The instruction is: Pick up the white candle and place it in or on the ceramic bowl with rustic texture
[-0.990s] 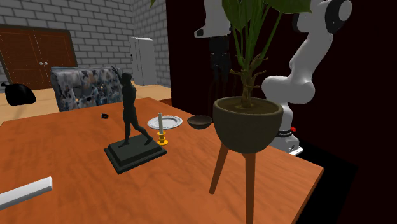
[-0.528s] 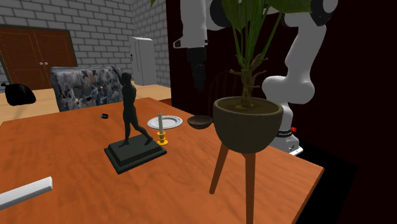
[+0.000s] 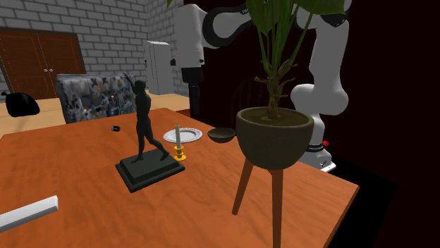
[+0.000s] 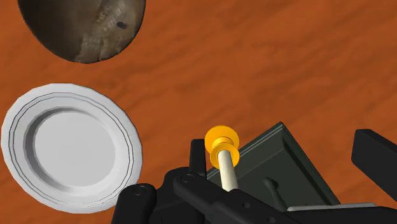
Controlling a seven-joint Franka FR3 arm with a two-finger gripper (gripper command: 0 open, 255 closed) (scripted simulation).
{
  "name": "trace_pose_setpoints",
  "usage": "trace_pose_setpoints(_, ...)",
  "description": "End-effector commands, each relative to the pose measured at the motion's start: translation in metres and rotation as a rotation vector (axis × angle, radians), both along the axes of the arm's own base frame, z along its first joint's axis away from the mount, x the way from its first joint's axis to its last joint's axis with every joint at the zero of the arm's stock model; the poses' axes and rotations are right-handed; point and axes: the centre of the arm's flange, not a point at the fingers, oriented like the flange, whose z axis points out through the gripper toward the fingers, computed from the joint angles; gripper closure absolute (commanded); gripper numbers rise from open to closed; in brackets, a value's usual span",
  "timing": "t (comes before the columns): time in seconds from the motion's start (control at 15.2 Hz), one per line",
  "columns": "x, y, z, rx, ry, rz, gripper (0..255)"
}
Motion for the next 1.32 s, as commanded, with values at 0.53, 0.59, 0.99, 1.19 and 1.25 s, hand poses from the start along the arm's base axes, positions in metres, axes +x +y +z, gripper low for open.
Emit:
trace_pose_setpoints(0.53,0.072,-0.041,-0.055,0.001,-0.021,-0.056,0)
trace_pose_setpoints(0.59,0.071,-0.041,-0.06,0.001,-0.021,-0.056,0)
trace_pose_setpoints(0.99,0.071,-0.041,-0.079,0.001,-0.021,-0.056,0)
trace_pose_setpoints(1.19,0.071,-0.041,-0.079,0.001,-0.021,-0.056,0)
trace_pose_setpoints(1.25,0.071,-0.041,-0.079,0.001,-0.021,-0.056,0)
